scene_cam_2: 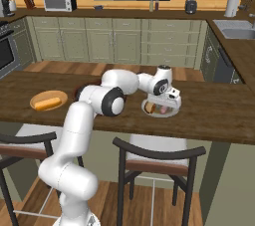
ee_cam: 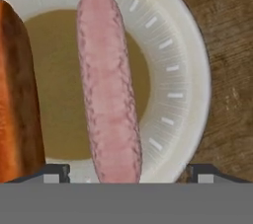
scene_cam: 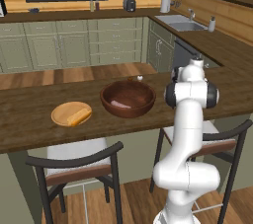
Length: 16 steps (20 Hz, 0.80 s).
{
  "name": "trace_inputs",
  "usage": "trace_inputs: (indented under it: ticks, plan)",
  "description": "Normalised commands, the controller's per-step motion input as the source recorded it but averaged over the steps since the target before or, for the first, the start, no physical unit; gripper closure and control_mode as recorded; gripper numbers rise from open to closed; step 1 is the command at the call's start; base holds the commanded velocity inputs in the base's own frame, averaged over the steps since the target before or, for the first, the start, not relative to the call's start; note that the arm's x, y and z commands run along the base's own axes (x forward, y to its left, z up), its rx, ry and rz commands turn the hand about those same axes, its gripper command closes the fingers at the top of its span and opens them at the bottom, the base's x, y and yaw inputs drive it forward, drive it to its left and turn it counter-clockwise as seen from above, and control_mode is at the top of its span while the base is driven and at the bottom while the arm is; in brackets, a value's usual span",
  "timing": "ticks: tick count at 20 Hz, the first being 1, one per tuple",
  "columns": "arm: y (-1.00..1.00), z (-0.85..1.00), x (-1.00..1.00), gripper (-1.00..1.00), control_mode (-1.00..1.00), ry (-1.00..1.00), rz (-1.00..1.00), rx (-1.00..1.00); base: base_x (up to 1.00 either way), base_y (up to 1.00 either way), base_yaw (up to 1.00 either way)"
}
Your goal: Place one bun and one sausage from the bowl on each plate.
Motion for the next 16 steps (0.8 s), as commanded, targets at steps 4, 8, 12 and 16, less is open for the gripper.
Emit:
trace_inputs:
  ticks: [4, 8, 12, 16]
  plan:
    - [0.07, 0.49, -0.63, -1.0, -1.0, -0.08, 0.0, 0.0, 0.0, 0.0, 0.0]
    - [0.71, 0.44, -1.0, -1.0, -1.0, -0.1, 0.0, -0.01, 0.0, 0.0, 0.0]
    - [0.98, 0.61, -0.77, -1.0, -1.0, -0.07, 0.0, -0.03, 0.0, 0.0, 0.0]
    - [0.99, 0.52, -0.18, -1.0, -1.0, -0.06, 0.0, -0.01, 0.0, 0.0, 0.0]
